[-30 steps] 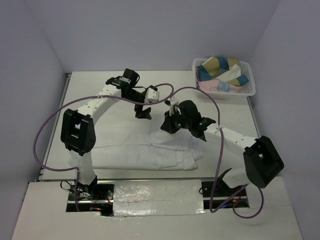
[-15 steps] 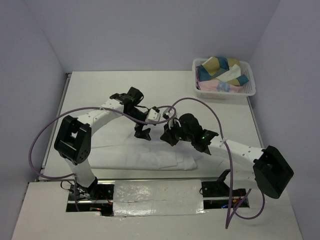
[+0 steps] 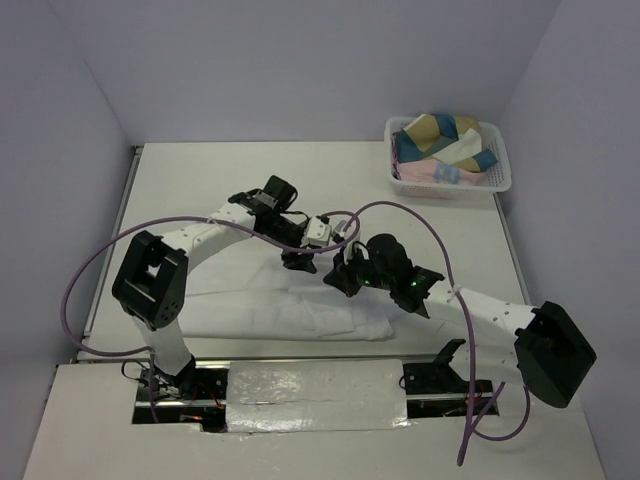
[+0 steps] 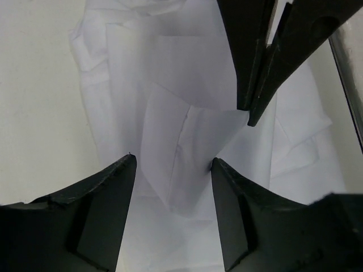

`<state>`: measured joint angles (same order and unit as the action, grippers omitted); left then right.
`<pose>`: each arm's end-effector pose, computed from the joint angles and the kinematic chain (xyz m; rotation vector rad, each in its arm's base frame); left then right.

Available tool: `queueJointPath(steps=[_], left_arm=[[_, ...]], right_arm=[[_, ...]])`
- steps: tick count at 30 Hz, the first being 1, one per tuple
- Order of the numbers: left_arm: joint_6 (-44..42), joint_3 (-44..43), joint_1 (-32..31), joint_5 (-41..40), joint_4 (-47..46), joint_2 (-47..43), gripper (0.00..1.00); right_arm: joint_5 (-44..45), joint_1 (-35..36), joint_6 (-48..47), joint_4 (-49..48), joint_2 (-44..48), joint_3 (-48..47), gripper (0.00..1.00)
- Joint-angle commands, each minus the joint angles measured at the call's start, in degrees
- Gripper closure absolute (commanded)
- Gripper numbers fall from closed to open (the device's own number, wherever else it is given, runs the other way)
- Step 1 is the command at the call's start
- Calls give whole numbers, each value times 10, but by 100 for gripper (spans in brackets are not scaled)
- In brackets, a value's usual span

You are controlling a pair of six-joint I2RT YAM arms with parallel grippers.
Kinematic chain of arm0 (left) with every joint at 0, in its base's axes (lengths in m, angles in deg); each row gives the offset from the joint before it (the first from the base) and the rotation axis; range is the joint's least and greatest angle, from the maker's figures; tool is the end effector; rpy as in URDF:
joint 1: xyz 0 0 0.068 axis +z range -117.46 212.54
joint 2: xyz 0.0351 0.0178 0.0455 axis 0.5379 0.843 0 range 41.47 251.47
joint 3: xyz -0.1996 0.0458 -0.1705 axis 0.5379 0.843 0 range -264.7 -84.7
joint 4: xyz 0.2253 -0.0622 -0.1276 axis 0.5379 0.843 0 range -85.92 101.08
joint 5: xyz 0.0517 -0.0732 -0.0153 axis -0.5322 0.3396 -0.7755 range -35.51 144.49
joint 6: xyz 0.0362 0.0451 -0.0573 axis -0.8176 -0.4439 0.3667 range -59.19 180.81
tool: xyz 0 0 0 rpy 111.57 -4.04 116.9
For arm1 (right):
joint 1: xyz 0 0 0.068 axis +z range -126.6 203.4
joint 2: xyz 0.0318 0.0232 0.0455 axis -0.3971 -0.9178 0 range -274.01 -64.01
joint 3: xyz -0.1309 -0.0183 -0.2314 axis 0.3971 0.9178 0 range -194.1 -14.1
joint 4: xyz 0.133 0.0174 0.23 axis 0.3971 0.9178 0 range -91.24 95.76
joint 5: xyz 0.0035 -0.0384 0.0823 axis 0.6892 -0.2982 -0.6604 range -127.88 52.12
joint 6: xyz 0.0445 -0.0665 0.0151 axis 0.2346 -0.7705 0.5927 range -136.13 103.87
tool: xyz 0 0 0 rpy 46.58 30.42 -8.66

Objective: Fold and stack the long sleeve shirts
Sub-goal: Fold the shirt

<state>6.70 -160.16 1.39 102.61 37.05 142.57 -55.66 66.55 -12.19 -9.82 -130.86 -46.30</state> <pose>0.3016 -0.2438 0.2086 1.7779 1.5033 -0.8817 0.1935 0.2111 0.1953 -0.8953 1.9041 0.8224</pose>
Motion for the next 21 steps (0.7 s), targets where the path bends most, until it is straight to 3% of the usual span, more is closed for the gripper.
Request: queueJointPath(steps=[1,11,14,17,18,19,20,21], left_arm=[[-42,9,-15,30,27,8,34],[-17,15,-33,17,4,24,28],[-27,17,-36,21,14,29,31],[-18,15,-36,23,10,29,58],[-11,13,-36,19,10,28,86],[-3,6,-36,7,9,28,98],[6,1,-34,1,14,26,100],[2,-10,-33,-5,24,25,100]], right_arm=[[-9,3,-10,-42,27,4,100],[-11,3,-8,-51,29,8,100],[-9,3,-9,-56,39,14,100],[-8,4,-10,-54,42,16,100],[-7,3,-10,-52,41,17,100],[-4,4,-10,-49,40,17,100],[5,4,-7,-38,42,14,99],[13,3,-5,-31,42,13,85]])
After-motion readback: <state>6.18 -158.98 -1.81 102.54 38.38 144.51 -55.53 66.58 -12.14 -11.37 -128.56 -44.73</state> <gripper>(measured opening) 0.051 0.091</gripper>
